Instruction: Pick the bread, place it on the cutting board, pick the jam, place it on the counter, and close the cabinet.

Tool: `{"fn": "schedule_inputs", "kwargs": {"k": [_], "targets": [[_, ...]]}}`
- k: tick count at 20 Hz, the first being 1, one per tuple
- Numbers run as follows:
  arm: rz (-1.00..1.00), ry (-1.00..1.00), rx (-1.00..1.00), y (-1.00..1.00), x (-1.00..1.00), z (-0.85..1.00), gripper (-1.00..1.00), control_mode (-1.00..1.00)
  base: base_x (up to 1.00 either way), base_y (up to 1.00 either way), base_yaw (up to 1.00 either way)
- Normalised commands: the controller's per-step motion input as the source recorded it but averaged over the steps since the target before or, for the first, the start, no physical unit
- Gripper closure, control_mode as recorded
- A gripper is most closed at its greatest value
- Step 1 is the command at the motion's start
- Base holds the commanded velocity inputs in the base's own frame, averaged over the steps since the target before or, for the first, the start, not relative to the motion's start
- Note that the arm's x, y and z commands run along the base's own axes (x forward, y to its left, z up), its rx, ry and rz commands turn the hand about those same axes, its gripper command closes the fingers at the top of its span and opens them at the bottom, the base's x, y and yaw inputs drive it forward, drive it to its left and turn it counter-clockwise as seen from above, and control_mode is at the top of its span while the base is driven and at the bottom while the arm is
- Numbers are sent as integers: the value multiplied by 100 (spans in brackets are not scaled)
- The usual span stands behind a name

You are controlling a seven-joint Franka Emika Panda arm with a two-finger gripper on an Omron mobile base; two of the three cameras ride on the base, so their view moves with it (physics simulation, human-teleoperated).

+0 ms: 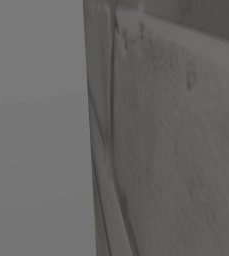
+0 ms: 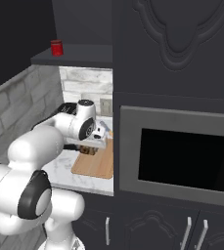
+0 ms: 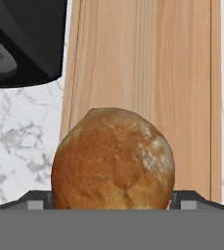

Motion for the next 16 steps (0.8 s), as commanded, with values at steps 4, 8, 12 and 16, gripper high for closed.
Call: {"fn": "schedule_inputs", "kwargs": {"k": [4,8,12,16], "targets": [[0,0,0,-6,17,-32,100,-100,0,0,0],[0,0,0,-6,26,-24,100,-100,0,0,0],[0,0,0,-6,23,-23,100,-100,0,0,0],[0,0,0,-3,19,-20,100,-100,0,0,0]]}}
